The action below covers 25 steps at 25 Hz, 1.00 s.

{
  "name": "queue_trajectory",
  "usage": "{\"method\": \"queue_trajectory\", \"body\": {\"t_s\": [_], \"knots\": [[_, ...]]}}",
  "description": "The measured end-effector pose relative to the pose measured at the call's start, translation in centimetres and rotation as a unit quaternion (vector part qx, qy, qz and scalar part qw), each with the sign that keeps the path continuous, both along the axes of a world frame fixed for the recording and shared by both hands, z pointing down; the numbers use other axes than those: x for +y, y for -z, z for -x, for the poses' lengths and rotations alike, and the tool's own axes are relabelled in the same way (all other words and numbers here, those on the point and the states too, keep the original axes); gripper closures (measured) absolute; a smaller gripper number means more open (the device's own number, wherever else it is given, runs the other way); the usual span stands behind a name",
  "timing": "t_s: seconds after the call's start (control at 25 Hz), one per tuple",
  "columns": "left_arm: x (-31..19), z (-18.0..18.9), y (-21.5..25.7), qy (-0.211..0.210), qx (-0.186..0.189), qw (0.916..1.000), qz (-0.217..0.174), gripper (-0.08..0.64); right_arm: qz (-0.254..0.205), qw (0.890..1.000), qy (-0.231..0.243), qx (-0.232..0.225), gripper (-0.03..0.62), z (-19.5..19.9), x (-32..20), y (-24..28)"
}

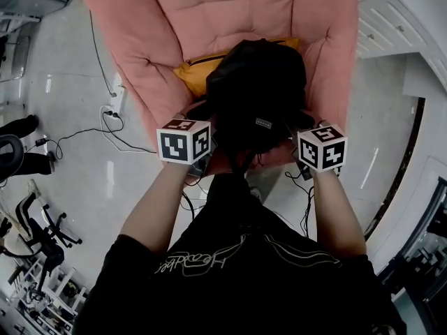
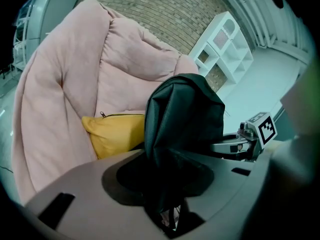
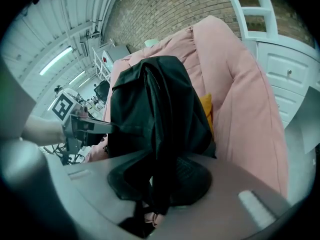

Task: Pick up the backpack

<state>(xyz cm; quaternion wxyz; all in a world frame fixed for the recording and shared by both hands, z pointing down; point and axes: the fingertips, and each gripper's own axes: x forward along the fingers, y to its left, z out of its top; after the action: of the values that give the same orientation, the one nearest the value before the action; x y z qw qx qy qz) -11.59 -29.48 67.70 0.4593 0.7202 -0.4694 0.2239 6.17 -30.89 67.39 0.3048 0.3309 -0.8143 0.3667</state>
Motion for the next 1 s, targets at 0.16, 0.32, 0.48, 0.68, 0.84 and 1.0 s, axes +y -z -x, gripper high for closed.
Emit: {"method": "queue_trajectory", "body": {"t_s": [0.16, 0.32, 0.48, 0.68, 0.84, 1.0], "knots": [[1.0, -0.3, 0.6, 0.005, -0.003, 1.0, -0.001, 0.43, -0.005, 1.0, 0.001, -0.005, 0.523, -0.2, 0.8, 0.4], [1.8, -0.5, 1.2, 0.011, -0.008, 0.9999, -0.009, 0.431, -0.015, 1.0, 0.005, -0.008, 0.529, -0.3, 1.5, 0.9], [2.7, -0.5, 1.9, 0.013, -0.006, 0.9998, -0.016, 0.434, -0.025, 1.0, 0.011, -0.009, 0.532, -0.3, 2.3, 1.6], [3.9, -0.7, 3.2, 0.017, -0.011, 0.9994, -0.028, 0.437, -0.044, 0.999, 0.015, -0.009, 0.534, -0.5, 3.4, 2.8], [4.8, -1.0, 4.9, 0.024, -0.009, 0.9988, -0.041, 0.439, -0.058, 0.998, 0.022, -0.017, 0.535, -0.7, 4.1, 4.3], [5.8, -1.4, 7.2, 0.031, -0.005, 0.9978, -0.059, 0.44, -0.081, 0.996, 0.034, -0.021, 0.535, -1.0, 4.5, 6.6]]}}
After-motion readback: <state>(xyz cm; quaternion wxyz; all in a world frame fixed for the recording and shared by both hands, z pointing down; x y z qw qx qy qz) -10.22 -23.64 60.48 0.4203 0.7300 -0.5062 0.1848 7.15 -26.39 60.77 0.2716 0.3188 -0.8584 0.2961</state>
